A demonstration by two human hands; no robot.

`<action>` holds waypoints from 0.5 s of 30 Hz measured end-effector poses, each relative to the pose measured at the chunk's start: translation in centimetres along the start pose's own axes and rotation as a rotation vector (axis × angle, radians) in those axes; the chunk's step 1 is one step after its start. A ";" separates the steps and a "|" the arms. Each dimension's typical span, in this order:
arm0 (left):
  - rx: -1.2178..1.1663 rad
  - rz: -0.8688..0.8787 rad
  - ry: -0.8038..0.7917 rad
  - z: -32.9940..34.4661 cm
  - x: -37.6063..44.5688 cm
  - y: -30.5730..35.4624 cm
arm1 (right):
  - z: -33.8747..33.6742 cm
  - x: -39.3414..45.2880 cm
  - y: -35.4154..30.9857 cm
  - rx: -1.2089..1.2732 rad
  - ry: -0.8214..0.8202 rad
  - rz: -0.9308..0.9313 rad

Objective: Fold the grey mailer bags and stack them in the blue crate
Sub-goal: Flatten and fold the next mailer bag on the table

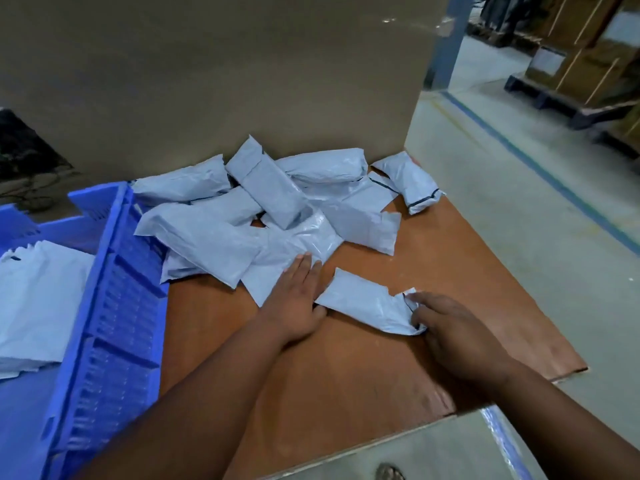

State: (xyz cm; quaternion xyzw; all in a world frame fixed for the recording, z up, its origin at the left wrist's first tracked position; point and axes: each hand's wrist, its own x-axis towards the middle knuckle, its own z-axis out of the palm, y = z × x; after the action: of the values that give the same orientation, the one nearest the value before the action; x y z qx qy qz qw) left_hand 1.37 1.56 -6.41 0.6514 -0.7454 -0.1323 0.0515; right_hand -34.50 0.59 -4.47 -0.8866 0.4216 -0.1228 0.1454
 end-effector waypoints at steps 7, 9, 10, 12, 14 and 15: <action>0.015 0.211 -0.021 -1.9 5.2 3.8 | -2.6 -0.5 2.6 0.000 0.005 0.087; 0.058 0.329 0.078 -1.8 4.1 5.6 | -3.2 0.4 2.1 -0.036 0.016 0.050; 0.095 0.379 0.086 -1.7 3.6 6.5 | -3.2 1.0 1.7 -0.063 0.018 0.024; 0.174 0.406 0.018 -1.1 2.8 7.8 | -2.7 2.2 0.5 -0.131 -0.026 -0.039; 0.218 0.331 -0.014 -0.5 1.5 8.0 | -1.6 3.5 -0.9 -0.175 -0.102 -0.080; 0.229 0.287 0.001 -0.4 0.6 7.8 | -1.1 4.2 -1.5 -0.183 -0.135 -0.095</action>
State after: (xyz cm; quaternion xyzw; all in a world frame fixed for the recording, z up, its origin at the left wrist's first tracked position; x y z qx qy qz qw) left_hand -6.13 1.81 -4.05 0.5400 -0.8408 -0.0374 -0.0042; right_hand -31.24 -1.97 -2.47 -0.9213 0.3780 -0.0307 0.0860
